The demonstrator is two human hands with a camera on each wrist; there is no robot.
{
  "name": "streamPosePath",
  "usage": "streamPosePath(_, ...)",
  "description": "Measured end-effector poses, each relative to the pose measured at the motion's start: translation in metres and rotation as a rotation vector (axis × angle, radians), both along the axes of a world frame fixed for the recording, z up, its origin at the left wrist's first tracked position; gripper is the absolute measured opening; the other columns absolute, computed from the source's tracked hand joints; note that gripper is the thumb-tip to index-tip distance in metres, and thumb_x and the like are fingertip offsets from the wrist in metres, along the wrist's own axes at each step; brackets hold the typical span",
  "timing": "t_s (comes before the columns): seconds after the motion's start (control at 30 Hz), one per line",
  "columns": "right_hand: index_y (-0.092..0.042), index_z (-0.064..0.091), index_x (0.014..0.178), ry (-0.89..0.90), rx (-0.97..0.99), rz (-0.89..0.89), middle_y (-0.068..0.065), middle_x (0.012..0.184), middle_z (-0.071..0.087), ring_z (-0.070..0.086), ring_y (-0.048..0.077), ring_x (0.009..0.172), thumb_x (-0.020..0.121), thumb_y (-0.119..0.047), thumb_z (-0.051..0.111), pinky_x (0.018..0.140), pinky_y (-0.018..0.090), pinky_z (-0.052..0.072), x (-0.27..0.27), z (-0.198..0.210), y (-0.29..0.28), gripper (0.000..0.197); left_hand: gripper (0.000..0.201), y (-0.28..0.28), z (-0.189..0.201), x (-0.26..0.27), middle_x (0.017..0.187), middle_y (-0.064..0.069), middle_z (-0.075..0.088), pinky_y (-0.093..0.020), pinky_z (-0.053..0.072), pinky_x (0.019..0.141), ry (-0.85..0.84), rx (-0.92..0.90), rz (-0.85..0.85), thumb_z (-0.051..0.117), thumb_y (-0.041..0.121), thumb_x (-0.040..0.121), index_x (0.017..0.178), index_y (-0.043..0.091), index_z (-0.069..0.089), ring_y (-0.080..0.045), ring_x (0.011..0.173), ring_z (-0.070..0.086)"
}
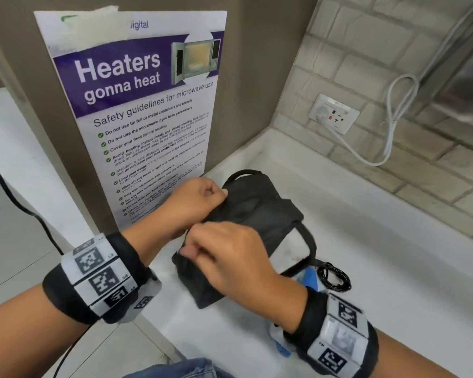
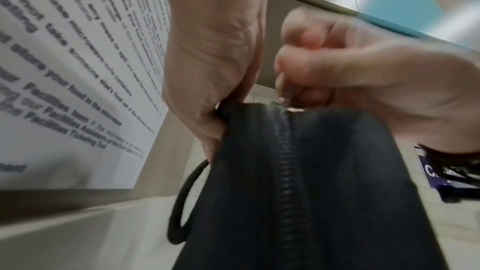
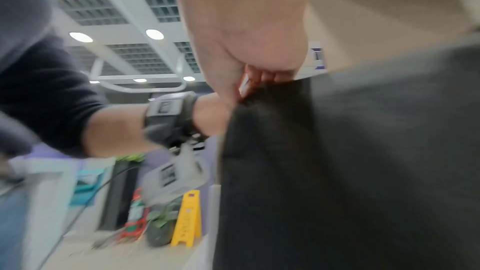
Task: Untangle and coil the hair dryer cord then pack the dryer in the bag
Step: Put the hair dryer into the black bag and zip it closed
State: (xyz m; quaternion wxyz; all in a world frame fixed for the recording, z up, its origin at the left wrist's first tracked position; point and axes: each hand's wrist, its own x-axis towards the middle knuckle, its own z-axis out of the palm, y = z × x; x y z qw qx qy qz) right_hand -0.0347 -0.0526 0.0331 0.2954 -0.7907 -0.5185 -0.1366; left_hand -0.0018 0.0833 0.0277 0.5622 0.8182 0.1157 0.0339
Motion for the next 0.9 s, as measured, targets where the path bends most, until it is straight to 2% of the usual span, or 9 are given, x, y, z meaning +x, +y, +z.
streamPosePath(0.13, -0.014, 0.049, 0.073, -0.226, -0.229, 0.137, 0.001, 0.055, 0.044, 0.041, 0.019, 0.053, 0.060, 0.011, 0.047, 0.058, 0.028, 0.028, -0.018, -0.020, 0.006, 0.028, 0.030, -0.001, 0.009, 0.004, 0.047, 0.007, 0.040, -0.024, 0.026, 0.048, -0.064, 0.304, -0.045, 0.056, 0.025, 0.091, 0.064, 0.016, 0.049, -0.007, 0.045, 0.034)
streamPosePath(0.4, -0.017, 0.046, 0.065, -0.383, -0.516, 0.079, -0.003, 0.050, 0.044, 0.041, 0.016, 0.052, 0.056, 0.005, 0.065, 0.061, 0.027, 0.023, -0.021, -0.040, 0.007, 0.031, 0.023, 0.002, 0.017, 0.008, 0.048, 0.008, 0.041, -0.014, 0.029, 0.044, -0.120, 0.498, -0.101, 0.057, 0.028, 0.091, 0.073, 0.014, 0.055, -0.004, 0.046, 0.036)
streamPosePath(0.47, -0.017, 0.054, 0.079, -0.327, -0.445, 0.068, -0.003, 0.063, 0.053, 0.049, 0.016, 0.066, 0.071, 0.003, 0.056, 0.068, 0.027, 0.029, -0.017, -0.030, 0.001, 0.022, 0.017, 0.004, 0.013, 0.005, 0.056, 0.011, 0.048, -0.013, 0.030, 0.048, -0.090, 0.506, -0.101, 0.060, 0.031, 0.089, 0.079, 0.017, 0.058, -0.002, 0.051, 0.043)
streamPosePath(0.53, -0.022, 0.056, 0.098, -0.249, -0.452, 0.050, -0.006, 0.092, 0.060, 0.053, 0.016, 0.090, 0.083, -0.021, 0.059, 0.080, 0.030, 0.032, -0.011, -0.015, -0.011, 0.015, 0.018, 0.007, 0.010, 0.001, 0.071, 0.009, 0.058, -0.017, 0.037, 0.059, -0.057, 0.507, -0.124, 0.067, 0.034, 0.083, 0.089, 0.018, 0.062, -0.010, 0.065, 0.055)
streamPosePath(0.6, -0.027, 0.055, 0.110, -0.201, -0.473, -0.027, -0.006, 0.116, 0.057, 0.048, 0.016, 0.111, 0.071, -0.050, 0.066, 0.089, 0.034, 0.029, -0.002, -0.001, -0.026, 0.046, 0.031, 0.011, 0.007, -0.003, 0.087, 0.004, 0.059, -0.028, 0.044, 0.071, -0.025, 0.555, -0.163, 0.072, 0.038, 0.076, 0.100, 0.021, 0.062, -0.017, 0.080, 0.057)
streamPosePath(0.7, -0.031, 0.053, 0.121, -0.134, -0.594, -0.191, 0.003, 0.125, 0.055, 0.045, 0.024, 0.124, 0.052, -0.055, 0.078, 0.103, 0.043, 0.027, 0.017, 0.007, -0.050, 0.078, 0.041, 0.007, 0.007, -0.007, 0.100, 0.000, 0.044, -0.035, 0.046, 0.083, 0.010, 0.616, -0.177, 0.073, 0.039, 0.074, 0.108, 0.026, 0.056, -0.018, 0.090, 0.049)
streamPosePath(0.8, -0.030, 0.058, 0.117, -0.145, -0.676, -0.322, 0.002, 0.097, 0.063, 0.062, 0.027, 0.103, 0.060, -0.027, 0.083, 0.104, 0.051, 0.029, 0.033, 0.002, -0.070, 0.062, 0.025, -0.001, 0.009, -0.004, 0.098, 0.002, 0.043, -0.034, 0.046, 0.080, -0.053, 0.637, -0.146, 0.067, 0.023, 0.082, 0.103, 0.019, 0.056, -0.021, 0.094, 0.053)
streamPosePath(0.87, -0.024, 0.063, 0.102, -0.156, -0.618, -0.306, -0.002, 0.074, 0.058, 0.063, 0.019, 0.073, 0.070, -0.002, 0.063, 0.100, 0.039, 0.037, 0.040, 0.001, -0.083, 0.039, 0.016, -0.001, 0.011, 0.000, 0.093, 0.001, 0.045, -0.033, 0.042, 0.071, -0.134, 0.667, -0.094, 0.060, 0.010, 0.083, 0.098, 0.013, 0.055, -0.022, 0.087, 0.052)
streamPosePath(0.9, -0.022, 0.064, 0.095, -0.128, -0.619, -0.300, -0.004, 0.068, 0.057, 0.061, 0.017, 0.065, 0.066, 0.003, 0.055, 0.087, 0.029, 0.045, 0.040, 0.005, -0.088, 0.039, 0.016, 0.002, 0.012, 0.003, 0.090, 0.000, 0.045, -0.032, 0.039, 0.067, -0.161, 0.672, -0.056, 0.057, 0.005, 0.082, 0.095, 0.012, 0.054, -0.022, 0.083, 0.051)
